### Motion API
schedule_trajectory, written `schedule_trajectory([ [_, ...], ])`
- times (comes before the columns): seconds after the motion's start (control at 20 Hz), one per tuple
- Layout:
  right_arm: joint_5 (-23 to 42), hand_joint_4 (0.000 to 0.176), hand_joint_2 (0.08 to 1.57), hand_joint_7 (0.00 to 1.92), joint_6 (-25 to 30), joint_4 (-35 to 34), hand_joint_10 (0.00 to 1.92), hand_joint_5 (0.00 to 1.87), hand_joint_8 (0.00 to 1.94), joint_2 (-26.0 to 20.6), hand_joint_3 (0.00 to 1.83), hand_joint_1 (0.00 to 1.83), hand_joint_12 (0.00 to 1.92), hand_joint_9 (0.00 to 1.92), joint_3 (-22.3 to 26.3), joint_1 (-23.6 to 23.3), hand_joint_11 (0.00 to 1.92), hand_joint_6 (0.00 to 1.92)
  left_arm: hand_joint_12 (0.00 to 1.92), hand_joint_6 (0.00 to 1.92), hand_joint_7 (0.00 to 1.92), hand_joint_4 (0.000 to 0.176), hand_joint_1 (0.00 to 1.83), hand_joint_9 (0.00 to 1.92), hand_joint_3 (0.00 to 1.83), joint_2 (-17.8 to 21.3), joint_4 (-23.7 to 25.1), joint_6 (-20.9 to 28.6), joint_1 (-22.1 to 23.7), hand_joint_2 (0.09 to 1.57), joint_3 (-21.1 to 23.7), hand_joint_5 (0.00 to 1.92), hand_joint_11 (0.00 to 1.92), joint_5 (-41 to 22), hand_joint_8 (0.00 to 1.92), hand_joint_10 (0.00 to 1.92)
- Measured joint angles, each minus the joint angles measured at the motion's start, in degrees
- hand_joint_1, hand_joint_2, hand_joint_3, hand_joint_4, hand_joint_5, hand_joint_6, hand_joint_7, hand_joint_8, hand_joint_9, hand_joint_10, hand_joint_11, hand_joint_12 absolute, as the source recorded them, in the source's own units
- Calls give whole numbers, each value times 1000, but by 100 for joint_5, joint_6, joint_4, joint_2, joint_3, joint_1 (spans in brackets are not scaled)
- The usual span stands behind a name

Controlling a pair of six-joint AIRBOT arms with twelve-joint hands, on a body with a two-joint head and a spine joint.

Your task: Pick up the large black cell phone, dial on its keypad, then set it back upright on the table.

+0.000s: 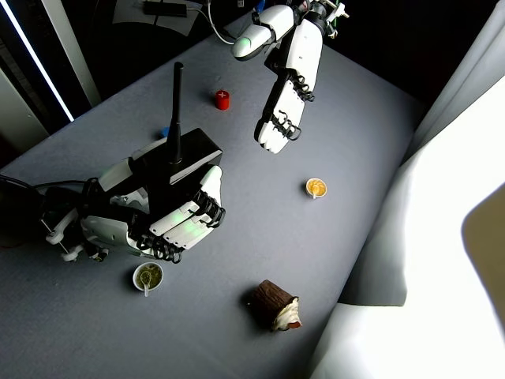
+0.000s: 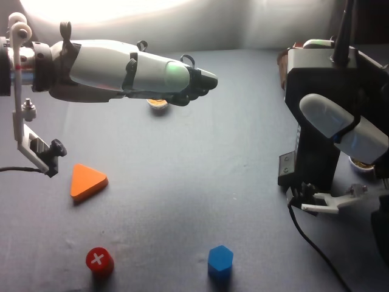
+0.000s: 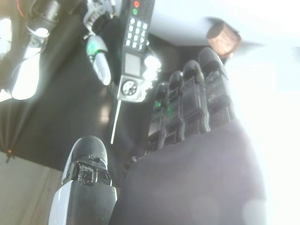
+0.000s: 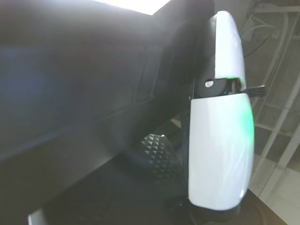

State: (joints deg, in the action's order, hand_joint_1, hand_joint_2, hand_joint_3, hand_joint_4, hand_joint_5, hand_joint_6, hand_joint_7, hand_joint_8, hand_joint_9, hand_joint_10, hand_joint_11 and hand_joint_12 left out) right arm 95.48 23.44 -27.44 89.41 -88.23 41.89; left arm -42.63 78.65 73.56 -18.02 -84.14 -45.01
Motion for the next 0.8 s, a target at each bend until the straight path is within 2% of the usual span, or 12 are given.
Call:
schedule_trajectory([
  [0.15, 2, 0, 1126, 896, -7, 0, 1339, 990, 1143, 0, 0, 1375, 1254, 895, 0, 0, 933, 743, 317, 0, 122, 0, 0, 112, 0, 0, 2, 0, 0, 1226, 0, 115, 0, -2, 1, 3],
  [0.2, 2, 0, 1106, 935, -9, 2, 1352, 1069, 1095, 0, 0, 1383, 1280, 945, -2, 0, 950, 563, 361, 1, 128, 0, 0, 117, 0, 0, 0, -2, 0, 1221, 0, 118, 0, -2, 2, 3],
  [0.25, 4, 0, 1131, 874, -7, 13, 1374, 997, 1186, 0, 4, 1374, 1264, 889, -22, 0, 920, 695, 346, 0, 114, 0, 0, 106, 0, 0, 2, -4, 0, 1221, 0, 108, 0, -2, 1, 1],
  [0.3, -2, 0, 1135, 863, -7, 15, 1361, 991, 1207, -4, 2, 1372, 1255, 872, -26, 0, 897, 736, 341, 1, 119, 0, 0, 115, 0, 0, 2, -4, 0, 1222, 0, 108, 0, -2, 4, 5],
  [0.5, -7, 0, 1130, 876, -7, 26, 1326, 984, 1180, -17, 0, 1375, 1230, 898, -26, 17, 939, 751, 313, 2, 121, 0, 0, 112, 0, 0, 2, -22, 0, 1224, 0, 113, 0, -4, 3, 2],
  [0.65, -20, 0, 1107, 944, -20, 52, 1259, 1006, 1071, -68, 1, 1382, 1203, 948, -24, 24, 974, 714, 285, 0, 100, 0, 0, 98, 0, 2, 2, -22, 0, 1225, 4, 104, 0, -4, 2, 2],
  [0.75, -13, 0, 1112, 940, -28, 55, 1201, 946, 1086, -105, 0, 1381, 1166, 961, -24, 48, 944, 843, 269, 2, 100, 0, 0, 99, 0, 24, -2, -22, 13, 1223, 52, 101, 0, -11, 1, 1],
  [0.8, -11, 0, 1112, 940, -28, 63, 1201, 946, 1086, -109, 0, 1381, 1166, 961, -24, 57, 944, 843, 269, 2, 100, 0, 0, 99, 0, 26, 2, -24, 13, 1223, 52, 101, 0, -31, 1, 1],
])
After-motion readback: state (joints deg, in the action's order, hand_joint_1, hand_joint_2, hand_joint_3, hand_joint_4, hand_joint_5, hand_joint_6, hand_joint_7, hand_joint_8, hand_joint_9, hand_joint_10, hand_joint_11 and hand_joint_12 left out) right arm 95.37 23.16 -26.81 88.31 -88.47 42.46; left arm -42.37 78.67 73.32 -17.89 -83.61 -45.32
